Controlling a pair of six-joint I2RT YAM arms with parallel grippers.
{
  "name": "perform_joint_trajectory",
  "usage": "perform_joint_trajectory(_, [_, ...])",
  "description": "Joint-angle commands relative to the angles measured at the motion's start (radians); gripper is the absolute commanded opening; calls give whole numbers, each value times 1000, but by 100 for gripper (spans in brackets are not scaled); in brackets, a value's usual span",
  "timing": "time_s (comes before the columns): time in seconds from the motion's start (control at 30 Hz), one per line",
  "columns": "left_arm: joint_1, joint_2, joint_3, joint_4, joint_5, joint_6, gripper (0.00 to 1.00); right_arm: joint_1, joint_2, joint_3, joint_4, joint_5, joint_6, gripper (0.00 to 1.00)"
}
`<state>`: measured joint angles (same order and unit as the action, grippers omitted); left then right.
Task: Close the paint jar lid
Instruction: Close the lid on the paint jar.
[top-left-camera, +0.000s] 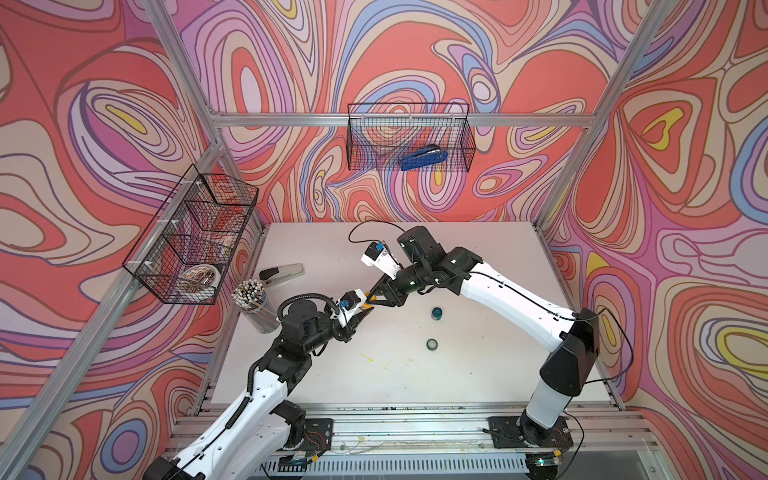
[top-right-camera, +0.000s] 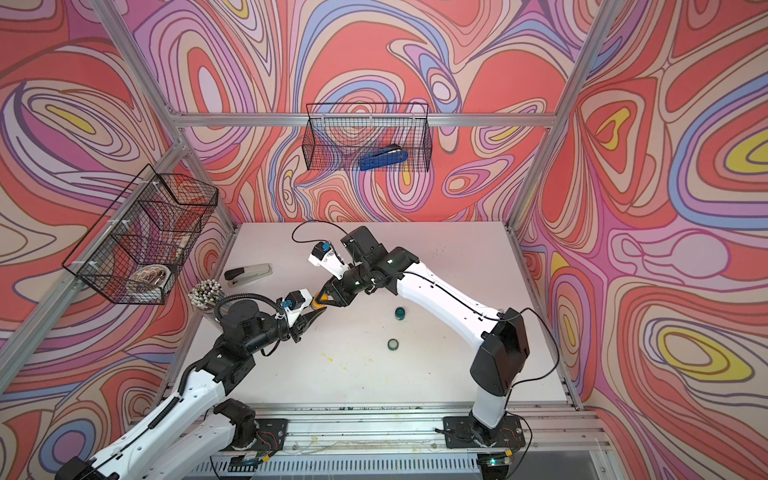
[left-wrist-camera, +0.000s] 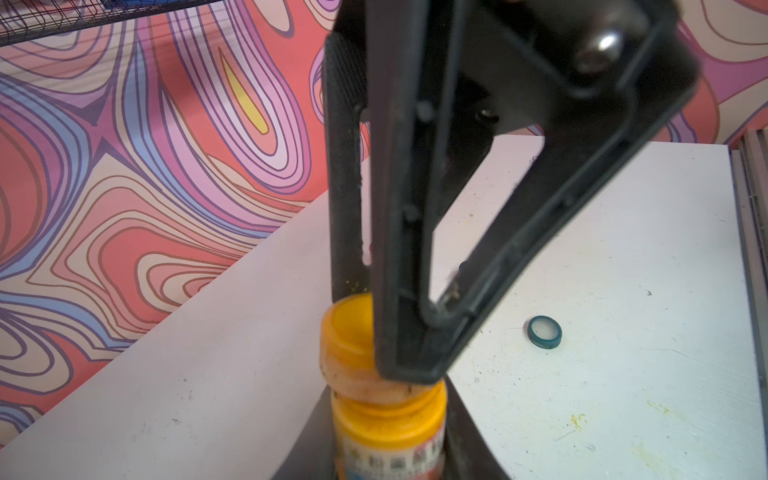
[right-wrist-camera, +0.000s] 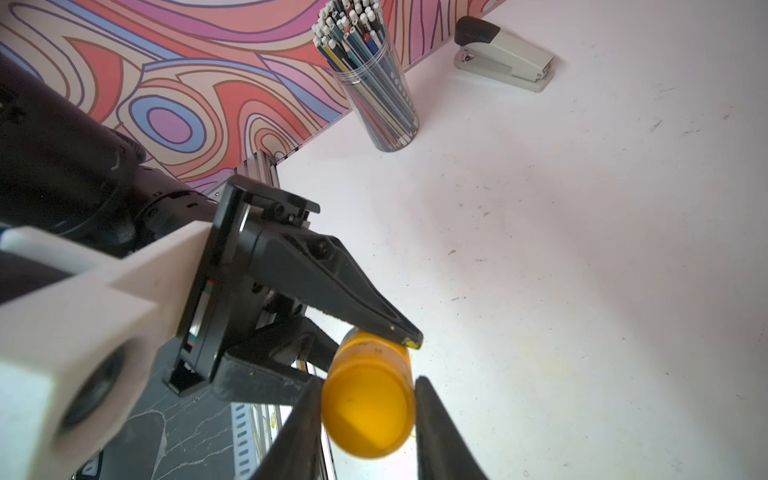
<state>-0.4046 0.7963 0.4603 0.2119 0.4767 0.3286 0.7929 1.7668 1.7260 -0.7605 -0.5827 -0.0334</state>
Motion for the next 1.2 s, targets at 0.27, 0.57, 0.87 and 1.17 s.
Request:
perform_joint_trajectory(0.27, [3,-14,22,145,-6,22,25,9,31,-35,-28,-26,-14,28])
perform_joint_trajectory(0.57, [12,-22,16,163,-40,25,25,9,38,-40,-42,-63,-24,28])
perform_joint_trajectory(0.87, [29,-18,13,195,15,-3,25,9,59,-15,-77,-61,-49,28])
perform_joint_trajectory(1.17, [32,-5,25,179,88,-10,25,11,100,42,-116,-96,-77,28])
